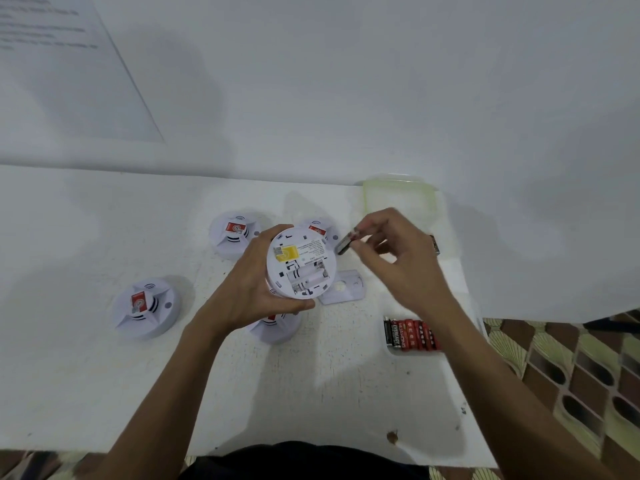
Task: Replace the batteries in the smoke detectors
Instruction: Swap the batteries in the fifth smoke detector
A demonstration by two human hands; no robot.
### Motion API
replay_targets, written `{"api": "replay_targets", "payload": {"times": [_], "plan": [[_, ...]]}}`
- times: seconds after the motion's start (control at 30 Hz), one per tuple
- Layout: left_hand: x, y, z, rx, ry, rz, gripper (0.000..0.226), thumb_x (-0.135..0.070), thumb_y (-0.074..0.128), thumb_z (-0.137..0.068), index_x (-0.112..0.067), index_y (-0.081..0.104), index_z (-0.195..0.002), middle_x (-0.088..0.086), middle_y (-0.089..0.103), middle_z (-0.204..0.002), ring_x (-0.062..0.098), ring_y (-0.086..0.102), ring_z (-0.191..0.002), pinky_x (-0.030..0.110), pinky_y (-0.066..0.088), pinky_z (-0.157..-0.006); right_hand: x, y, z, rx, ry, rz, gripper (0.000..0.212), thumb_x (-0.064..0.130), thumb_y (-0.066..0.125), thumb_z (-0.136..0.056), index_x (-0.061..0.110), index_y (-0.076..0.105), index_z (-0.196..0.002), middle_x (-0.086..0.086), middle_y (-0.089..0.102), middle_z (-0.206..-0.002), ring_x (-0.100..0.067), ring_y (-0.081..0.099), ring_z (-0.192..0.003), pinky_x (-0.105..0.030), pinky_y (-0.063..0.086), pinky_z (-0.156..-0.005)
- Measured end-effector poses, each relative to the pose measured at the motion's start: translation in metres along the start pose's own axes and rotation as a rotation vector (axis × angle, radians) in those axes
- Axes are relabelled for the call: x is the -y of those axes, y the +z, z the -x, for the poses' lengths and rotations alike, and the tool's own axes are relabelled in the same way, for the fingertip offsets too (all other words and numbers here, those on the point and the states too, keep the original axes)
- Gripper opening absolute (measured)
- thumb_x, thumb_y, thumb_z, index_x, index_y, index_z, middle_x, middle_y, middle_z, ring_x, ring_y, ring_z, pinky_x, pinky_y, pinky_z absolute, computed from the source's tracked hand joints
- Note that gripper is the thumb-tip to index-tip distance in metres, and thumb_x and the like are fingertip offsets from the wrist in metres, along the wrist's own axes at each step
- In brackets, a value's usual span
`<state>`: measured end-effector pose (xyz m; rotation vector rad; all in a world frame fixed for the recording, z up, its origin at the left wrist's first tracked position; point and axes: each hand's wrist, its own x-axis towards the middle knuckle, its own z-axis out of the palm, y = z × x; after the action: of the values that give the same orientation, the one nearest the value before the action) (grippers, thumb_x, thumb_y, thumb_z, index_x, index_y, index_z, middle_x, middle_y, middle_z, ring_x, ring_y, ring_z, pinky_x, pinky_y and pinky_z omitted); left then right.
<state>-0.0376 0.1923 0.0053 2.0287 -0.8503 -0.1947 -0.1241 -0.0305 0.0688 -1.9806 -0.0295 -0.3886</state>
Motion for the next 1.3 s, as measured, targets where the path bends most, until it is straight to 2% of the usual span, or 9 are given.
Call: {"api": "replay_targets", "payload": {"times": [0.13, 0.3, 0.43, 0.63, 0.9, 1.0, 1.17, 1.23, 1.3], "plan": [[-0.007, -0.001, -0.001, -0.02, 0.003, 0.04, 0.102, -0.063, 0.078, -0.055, -0.033, 0.028, -0.139, -0.013, 0.042, -0.135, 0.006, 0.044, -0.124, 0.021, 0.038, -0.101, 0.004, 0.021, 0.01, 0.08, -0.128, 0.083, 0.013, 0.004, 0.069, -0.087, 0.011, 0.065, -0.096, 0.015, 0.067, -0.089, -0.011, 0.063, -0.07, -0.018, 0.051, -0.069], [-0.015, -0.003, -0.001, -0.038, 0.033, 0.056, 0.095, -0.063, 0.076, -0.057, -0.045, 0.026, -0.135, -0.021, 0.041, -0.134, 0.005, 0.044, -0.123, 0.019, 0.037, -0.101, -0.002, 0.031, 0.01, 0.114, -0.339, 0.266, 0.01, 0.008, 0.066, -0.089, 0.008, 0.069, -0.099, 0.002, 0.068, -0.094, -0.01, 0.061, -0.075, -0.031, 0.053, -0.066], [-0.021, -0.004, 0.002, -0.04, 0.027, 0.12, 0.091, -0.07, 0.073, -0.057, -0.051, 0.026, -0.133, -0.024, 0.042, -0.134, 0.006, 0.045, -0.125, 0.016, 0.035, -0.101, -0.002, 0.032, 0.008, 0.187, -0.623, 0.574, 0.017, 0.007, 0.062, -0.09, 0.013, 0.071, -0.103, -0.004, 0.068, -0.1, -0.023, 0.064, -0.082, -0.035, 0.053, -0.061], [-0.032, -0.006, 0.002, 0.004, 0.073, 0.176, 0.091, -0.047, 0.081, -0.061, -0.053, 0.026, -0.133, -0.03, 0.044, -0.131, 0.004, 0.046, -0.124, 0.01, 0.036, -0.097, -0.005, 0.026, -0.003, 0.243, -0.8, 0.669, 0.021, 0.007, 0.063, -0.091, 0.019, 0.075, -0.104, -0.008, 0.067, -0.096, -0.025, 0.056, -0.079, -0.034, 0.049, -0.063], [-0.033, -0.009, 0.002, 0.0, 0.069, 0.158, 0.089, -0.057, 0.077, -0.061, -0.055, 0.025, -0.133, -0.035, 0.041, -0.131, -0.002, 0.043, -0.124, 0.007, 0.033, -0.098, -0.012, 0.018, -0.015, 0.308, -0.758, 0.661, 0.028, 0.014, 0.062, -0.089, 0.031, 0.075, -0.107, -0.01, 0.063, -0.1, -0.024, 0.05, -0.091, -0.035, 0.041, -0.075], [-0.03, -0.009, 0.004, -0.01, 0.035, 0.162, 0.094, -0.05, 0.08, -0.058, -0.049, 0.026, -0.134, -0.03, 0.043, -0.131, 0.001, 0.045, -0.123, 0.009, 0.036, -0.097, -0.011, 0.016, -0.011, 0.322, -0.692, 0.63, 0.035, 0.009, 0.059, -0.09, 0.032, 0.073, -0.113, -0.01, 0.06, -0.107, -0.027, 0.051, -0.095, -0.038, 0.044, -0.079], [-0.026, -0.009, 0.005, -0.01, -0.015, 0.153, 0.1, -0.049, 0.082, -0.056, -0.032, 0.028, -0.139, -0.014, 0.044, -0.135, 0.002, 0.044, -0.124, 0.01, 0.037, -0.097, -0.011, 0.003, -0.015, 0.188, -0.46, 0.403, 0.033, 0.006, 0.054, -0.092, 0.017, 0.07, -0.118, -0.007, 0.061, -0.104, -0.023, 0.053, -0.097, -0.028, 0.045, -0.082], [-0.023, -0.01, 0.006, -0.004, -0.034, 0.142, 0.101, -0.052, 0.082, -0.055, -0.033, 0.028, -0.139, -0.015, 0.044, -0.136, 0.002, 0.044, -0.125, 0.012, 0.038, -0.098, -0.021, -0.013, -0.025, 0.095, -0.351, 0.443, 0.027, 0.009, 0.056, -0.093, 0.014, 0.071, -0.115, -0.005, 0.062, -0.097, -0.021, 0.056, -0.089, -0.029, 0.048, -0.077], [-0.018, -0.01, 0.007, 0.0, -0.054, 0.131, 0.102, -0.052, 0.083, -0.055, -0.033, 0.028, -0.139, -0.014, 0.044, -0.136, 0.005, 0.044, -0.126, 0.018, 0.039, -0.1, -0.038, -0.038, -0.04, 0.126, -0.154, 0.57, 0.024, 0.011, 0.06, -0.093, 0.016, 0.071, -0.114, -0.004, 0.063, -0.093, -0.017, 0.058, -0.079, -0.032, 0.051, -0.074]]}}
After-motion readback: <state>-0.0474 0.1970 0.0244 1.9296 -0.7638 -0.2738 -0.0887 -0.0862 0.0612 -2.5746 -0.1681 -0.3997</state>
